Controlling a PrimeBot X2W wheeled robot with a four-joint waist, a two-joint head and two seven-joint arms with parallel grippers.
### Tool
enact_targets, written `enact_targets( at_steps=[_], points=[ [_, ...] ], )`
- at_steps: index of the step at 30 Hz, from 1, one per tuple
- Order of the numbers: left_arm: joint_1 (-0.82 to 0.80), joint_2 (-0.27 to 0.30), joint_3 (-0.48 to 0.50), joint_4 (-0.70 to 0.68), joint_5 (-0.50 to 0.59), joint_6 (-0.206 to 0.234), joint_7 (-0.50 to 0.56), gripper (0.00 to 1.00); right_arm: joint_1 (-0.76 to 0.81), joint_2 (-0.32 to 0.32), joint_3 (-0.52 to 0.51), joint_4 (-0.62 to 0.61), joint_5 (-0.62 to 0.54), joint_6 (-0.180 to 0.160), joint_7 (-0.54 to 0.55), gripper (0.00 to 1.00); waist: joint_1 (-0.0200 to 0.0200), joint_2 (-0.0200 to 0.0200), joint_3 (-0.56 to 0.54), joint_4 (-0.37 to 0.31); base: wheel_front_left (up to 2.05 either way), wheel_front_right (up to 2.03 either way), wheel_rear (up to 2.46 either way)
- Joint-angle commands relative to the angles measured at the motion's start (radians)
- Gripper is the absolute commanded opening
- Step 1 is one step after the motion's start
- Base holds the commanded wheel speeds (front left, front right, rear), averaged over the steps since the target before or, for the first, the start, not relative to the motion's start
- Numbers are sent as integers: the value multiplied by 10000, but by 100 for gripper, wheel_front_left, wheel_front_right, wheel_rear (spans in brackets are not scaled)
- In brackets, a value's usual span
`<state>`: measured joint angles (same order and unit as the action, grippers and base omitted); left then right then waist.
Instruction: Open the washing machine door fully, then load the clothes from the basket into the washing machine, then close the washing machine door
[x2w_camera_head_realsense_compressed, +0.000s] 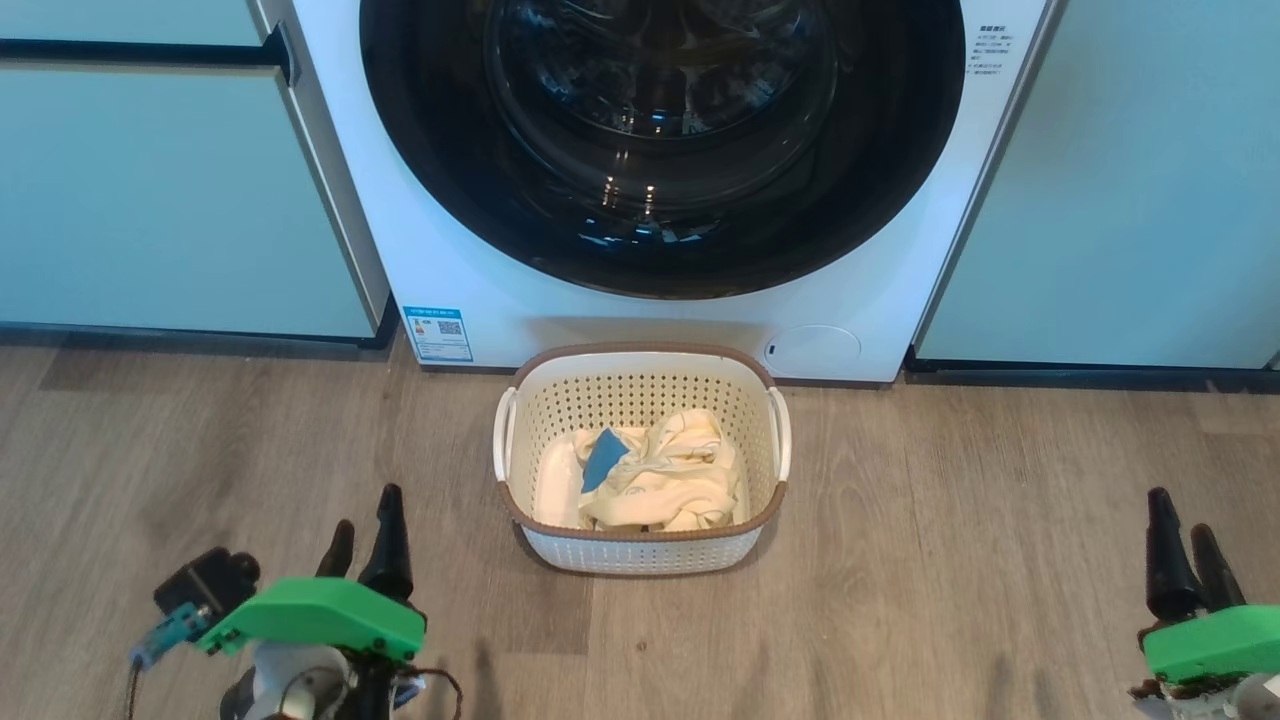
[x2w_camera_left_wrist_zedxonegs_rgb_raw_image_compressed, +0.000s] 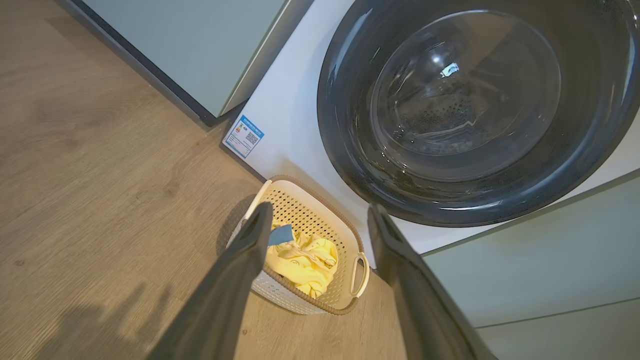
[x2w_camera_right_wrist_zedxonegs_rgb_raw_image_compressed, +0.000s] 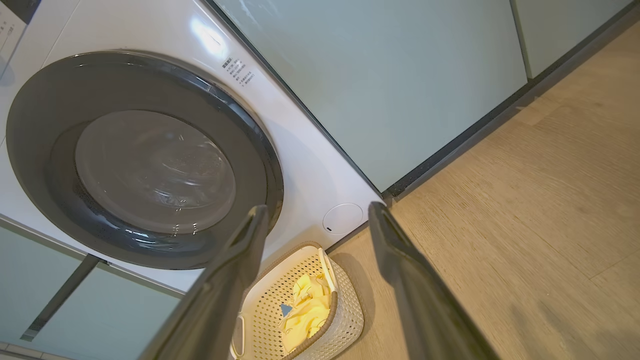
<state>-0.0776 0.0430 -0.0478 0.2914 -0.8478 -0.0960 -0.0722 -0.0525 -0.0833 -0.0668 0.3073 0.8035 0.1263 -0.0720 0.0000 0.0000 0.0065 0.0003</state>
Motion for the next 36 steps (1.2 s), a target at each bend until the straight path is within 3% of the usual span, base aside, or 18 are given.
enact_targets(
  at_steps=[1, 36],
  points=[
    [-573, 127, 71, -345, 488, 1, -183, 100, -678, -132, 133, -366, -476, 24, -186, 100, 0, 0, -4, 5, 0, 0, 0],
    [-1158, 104, -430, 123, 4515, 106, -1216, 100, -1028, -275, 1152, -486, -4840, 36, -1218, 100, 0, 0, 38, 42, 0, 0, 0]
  ],
)
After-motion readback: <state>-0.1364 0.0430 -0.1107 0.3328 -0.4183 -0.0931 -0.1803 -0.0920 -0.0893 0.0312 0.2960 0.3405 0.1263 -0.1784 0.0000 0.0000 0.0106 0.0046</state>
